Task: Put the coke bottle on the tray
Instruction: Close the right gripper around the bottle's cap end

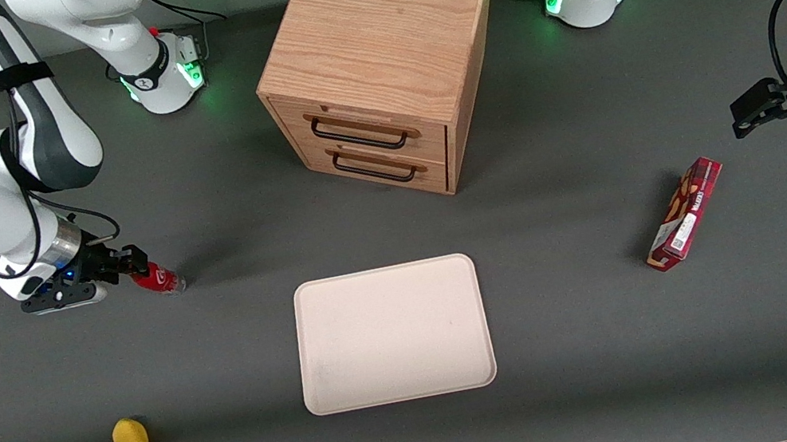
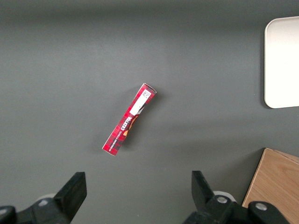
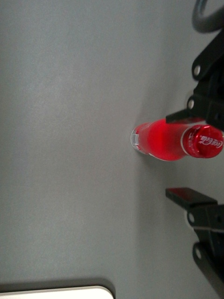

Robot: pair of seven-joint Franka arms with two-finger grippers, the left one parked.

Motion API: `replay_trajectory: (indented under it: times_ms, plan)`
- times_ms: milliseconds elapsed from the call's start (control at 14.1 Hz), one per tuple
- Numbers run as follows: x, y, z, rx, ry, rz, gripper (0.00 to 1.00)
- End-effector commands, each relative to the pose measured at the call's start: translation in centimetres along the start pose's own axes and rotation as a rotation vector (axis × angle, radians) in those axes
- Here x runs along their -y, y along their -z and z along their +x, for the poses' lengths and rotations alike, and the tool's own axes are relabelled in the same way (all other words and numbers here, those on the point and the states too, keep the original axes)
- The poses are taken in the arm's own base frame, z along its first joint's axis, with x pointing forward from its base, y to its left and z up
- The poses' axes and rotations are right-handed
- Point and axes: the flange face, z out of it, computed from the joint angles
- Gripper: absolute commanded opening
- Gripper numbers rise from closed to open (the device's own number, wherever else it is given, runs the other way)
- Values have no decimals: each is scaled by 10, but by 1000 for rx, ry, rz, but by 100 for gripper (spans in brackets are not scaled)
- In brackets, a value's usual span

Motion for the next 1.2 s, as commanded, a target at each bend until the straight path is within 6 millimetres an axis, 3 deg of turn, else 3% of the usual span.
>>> replay_trajectory:
  times_ms: [0,71,283,567,709,850,1134]
  plan:
    - [-3,6,-17,-30,-1,7,54]
    - [-3,8,-19,-33,1,6,43]
    - [-3,9,-19,-34,1,5,0]
    - [0,11,-14,-39,4,7,0]
    - [19,23,3,-62,15,15,0]
    - [42,37,30,-62,8,31,0]
    - [81,78,107,-2,1,69,0]
